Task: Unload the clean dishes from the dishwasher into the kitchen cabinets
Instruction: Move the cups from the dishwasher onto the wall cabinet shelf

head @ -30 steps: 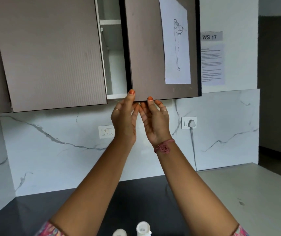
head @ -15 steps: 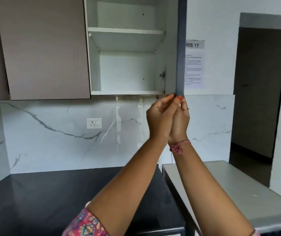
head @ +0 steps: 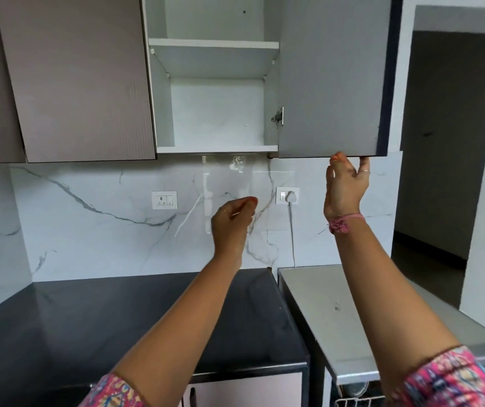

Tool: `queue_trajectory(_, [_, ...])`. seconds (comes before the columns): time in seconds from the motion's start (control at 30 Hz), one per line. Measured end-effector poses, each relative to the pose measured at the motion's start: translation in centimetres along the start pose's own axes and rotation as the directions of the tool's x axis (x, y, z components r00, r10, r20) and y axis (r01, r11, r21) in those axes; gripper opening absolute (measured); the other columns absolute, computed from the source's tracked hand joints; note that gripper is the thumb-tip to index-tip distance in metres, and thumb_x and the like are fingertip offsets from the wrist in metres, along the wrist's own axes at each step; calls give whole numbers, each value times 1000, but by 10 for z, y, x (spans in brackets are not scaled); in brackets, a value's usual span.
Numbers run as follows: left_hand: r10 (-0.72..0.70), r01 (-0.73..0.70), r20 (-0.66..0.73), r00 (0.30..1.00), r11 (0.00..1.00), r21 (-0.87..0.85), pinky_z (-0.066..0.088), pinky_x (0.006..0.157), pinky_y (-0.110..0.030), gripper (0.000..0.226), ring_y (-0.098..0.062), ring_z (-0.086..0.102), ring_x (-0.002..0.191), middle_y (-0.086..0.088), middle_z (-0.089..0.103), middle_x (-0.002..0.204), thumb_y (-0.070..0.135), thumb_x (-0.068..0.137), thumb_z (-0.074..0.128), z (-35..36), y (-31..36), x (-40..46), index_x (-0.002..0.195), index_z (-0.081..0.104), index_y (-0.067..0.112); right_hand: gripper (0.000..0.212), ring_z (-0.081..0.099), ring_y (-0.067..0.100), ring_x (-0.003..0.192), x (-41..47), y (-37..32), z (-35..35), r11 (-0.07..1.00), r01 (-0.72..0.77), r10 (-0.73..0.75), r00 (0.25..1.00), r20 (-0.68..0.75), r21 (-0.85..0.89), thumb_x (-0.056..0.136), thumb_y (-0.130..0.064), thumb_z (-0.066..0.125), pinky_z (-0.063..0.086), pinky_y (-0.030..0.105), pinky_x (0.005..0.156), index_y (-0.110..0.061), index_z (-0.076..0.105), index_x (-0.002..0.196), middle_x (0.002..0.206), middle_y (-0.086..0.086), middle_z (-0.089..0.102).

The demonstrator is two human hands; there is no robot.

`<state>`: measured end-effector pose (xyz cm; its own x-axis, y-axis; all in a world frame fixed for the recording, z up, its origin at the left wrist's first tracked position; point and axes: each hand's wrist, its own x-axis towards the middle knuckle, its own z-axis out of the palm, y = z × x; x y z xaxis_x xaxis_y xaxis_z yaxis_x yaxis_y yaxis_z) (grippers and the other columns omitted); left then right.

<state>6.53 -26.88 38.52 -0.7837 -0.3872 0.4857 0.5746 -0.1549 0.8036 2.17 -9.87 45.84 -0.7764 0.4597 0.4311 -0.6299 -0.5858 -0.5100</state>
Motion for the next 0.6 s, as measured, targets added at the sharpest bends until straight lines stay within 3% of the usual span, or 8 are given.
queue_trajectory(0.17, [-53, 54, -94, 994, 999, 5, 54, 75, -22, 7, -11, 66, 80, 4, 71, 85, 22, 84, 70, -26, -12, -1, 91, 72, 22, 76, 61, 22, 113, 9, 0, -11, 991, 23, -22, 1000, 12, -132, 87, 0, 60, 47, 34, 102, -20, 20, 149, 119, 6, 58])
queue_trajectory(0.4, [-88, 94, -166, 982, 995, 25, 54, 75, -21, 13, -12, 66, 85, 4, 70, 91, 23, 86, 69, -51, -23, -4, 98, 70, 18, 84, 64, 9, 91, 16, 9, -25, 991, 2, 4, 999, 46, -136, 86, -3, 62, 52, 26, 92, -34, 15, 149, 117, 4, 61])
queue_trajectory(0.6, [-88, 105, -221, 971, 992, 63, 54, 74, -21, 7, -11, 66, 85, 6, 70, 92, 24, 86, 68, -83, -35, 7, 93, 69, 23, 68, 59, 16, 89, -4, 63, -14, 970, -64, 94, 988, 122, -235, 85, 4, 61, 50, 26, 81, -18, 32, 143, 115, 10, 58])
